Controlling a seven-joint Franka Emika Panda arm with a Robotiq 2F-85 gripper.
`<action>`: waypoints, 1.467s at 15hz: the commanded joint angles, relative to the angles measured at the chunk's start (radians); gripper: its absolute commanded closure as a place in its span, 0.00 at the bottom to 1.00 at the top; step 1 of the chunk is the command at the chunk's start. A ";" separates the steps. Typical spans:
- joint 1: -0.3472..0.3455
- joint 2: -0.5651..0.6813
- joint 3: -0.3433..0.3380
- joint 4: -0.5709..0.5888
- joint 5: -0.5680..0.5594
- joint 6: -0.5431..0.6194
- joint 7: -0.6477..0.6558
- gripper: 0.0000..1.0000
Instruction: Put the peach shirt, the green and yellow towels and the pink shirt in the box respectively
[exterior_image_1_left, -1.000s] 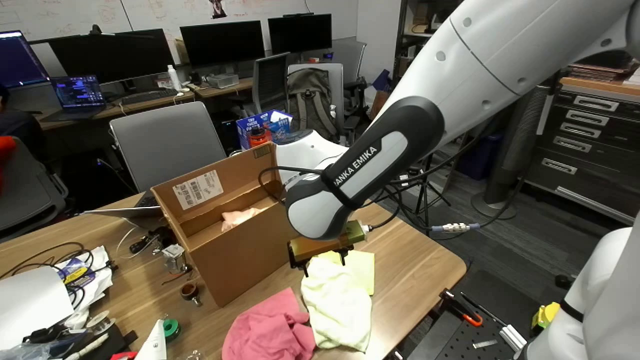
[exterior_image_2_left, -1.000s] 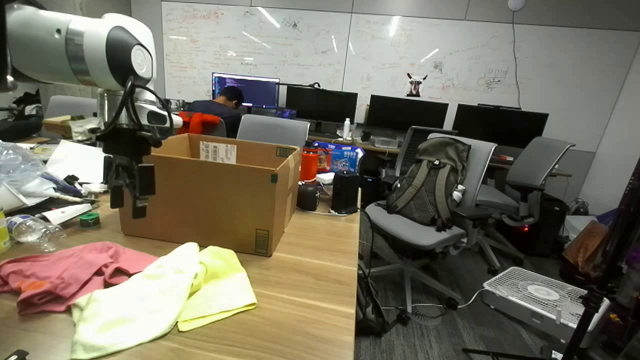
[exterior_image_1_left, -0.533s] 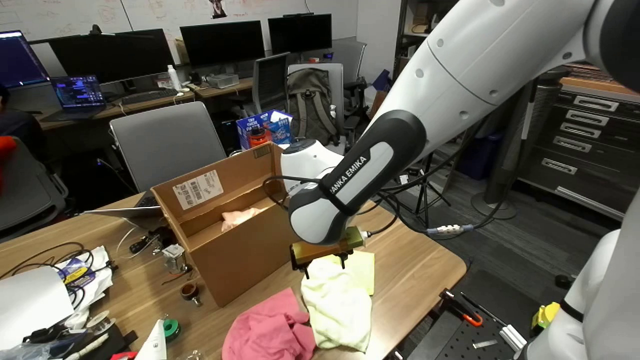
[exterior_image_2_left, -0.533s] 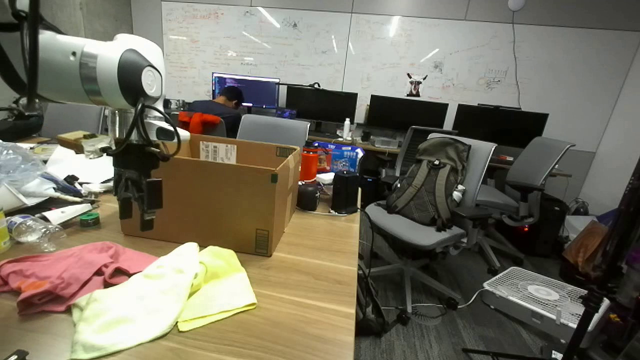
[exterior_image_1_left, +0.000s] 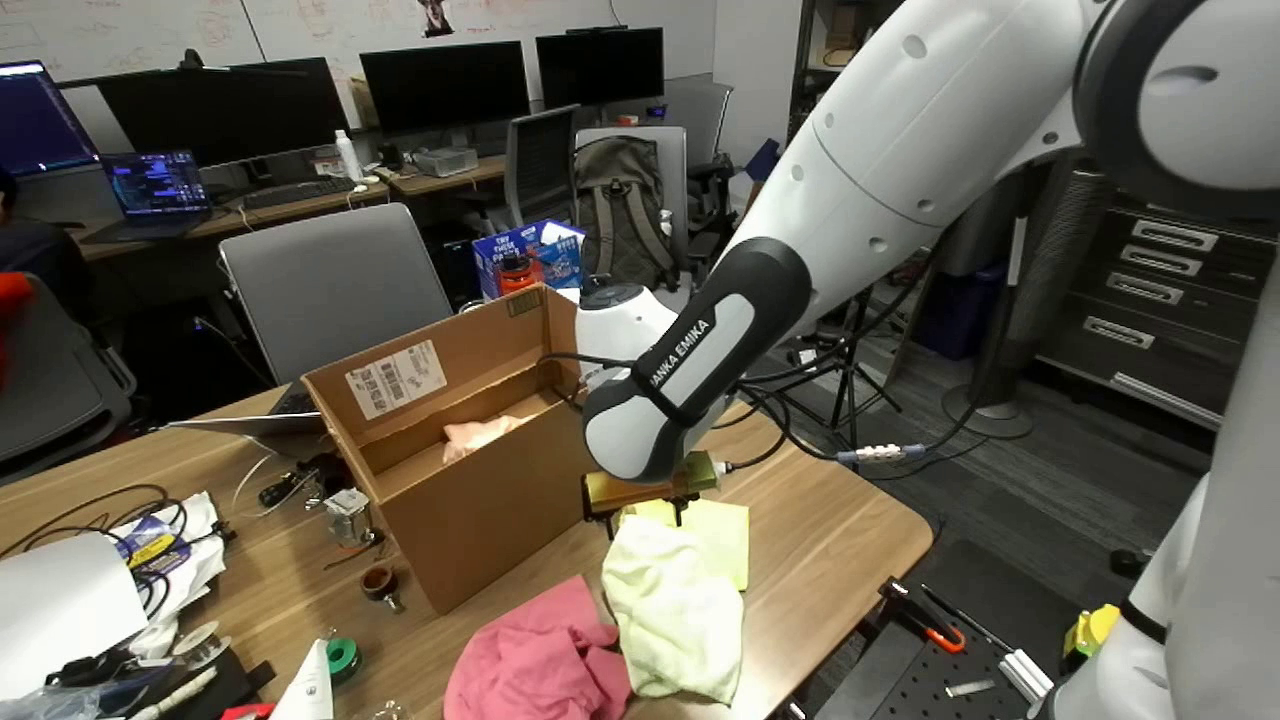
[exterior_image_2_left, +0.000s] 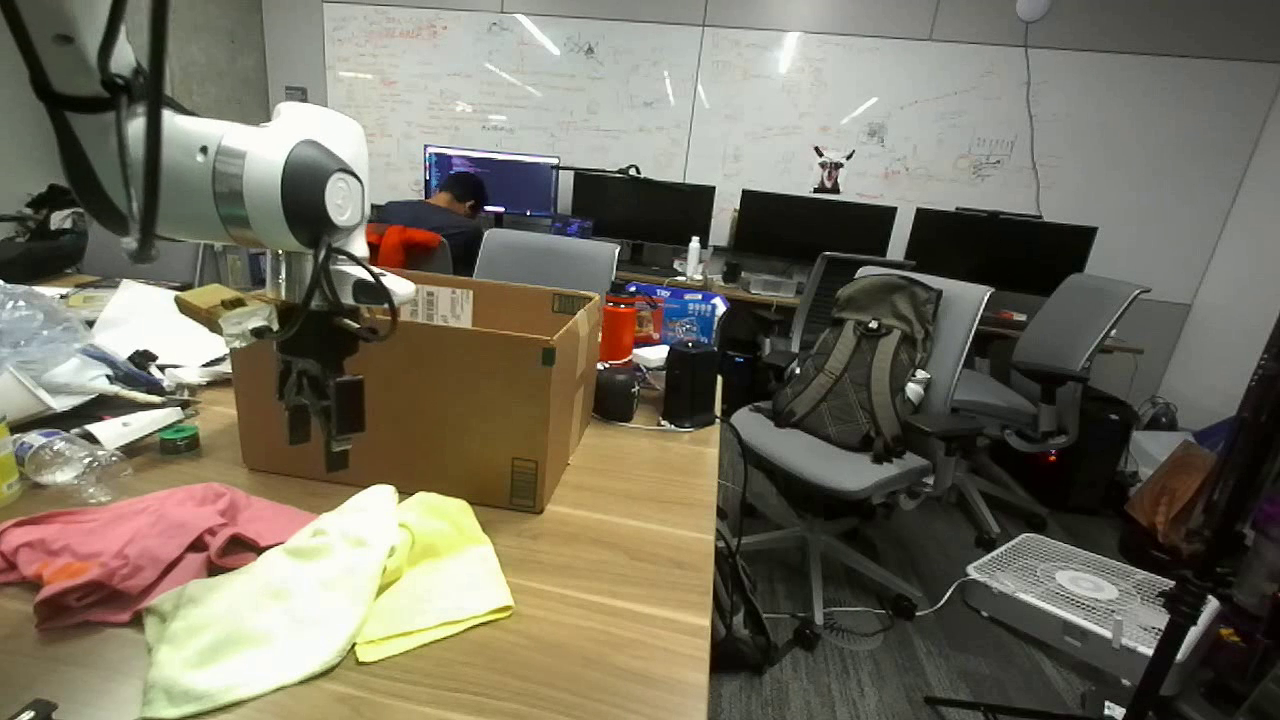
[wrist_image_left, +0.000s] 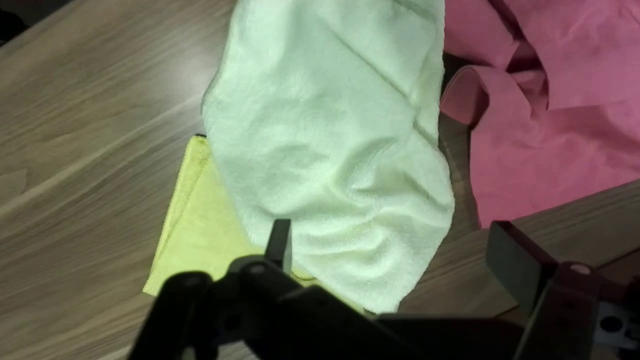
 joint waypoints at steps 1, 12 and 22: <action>0.008 0.069 -0.014 0.055 0.018 0.041 -0.013 0.00; 0.016 0.127 -0.051 0.062 0.027 0.071 0.003 0.00; 0.011 0.174 -0.048 0.062 0.071 0.098 -0.015 0.00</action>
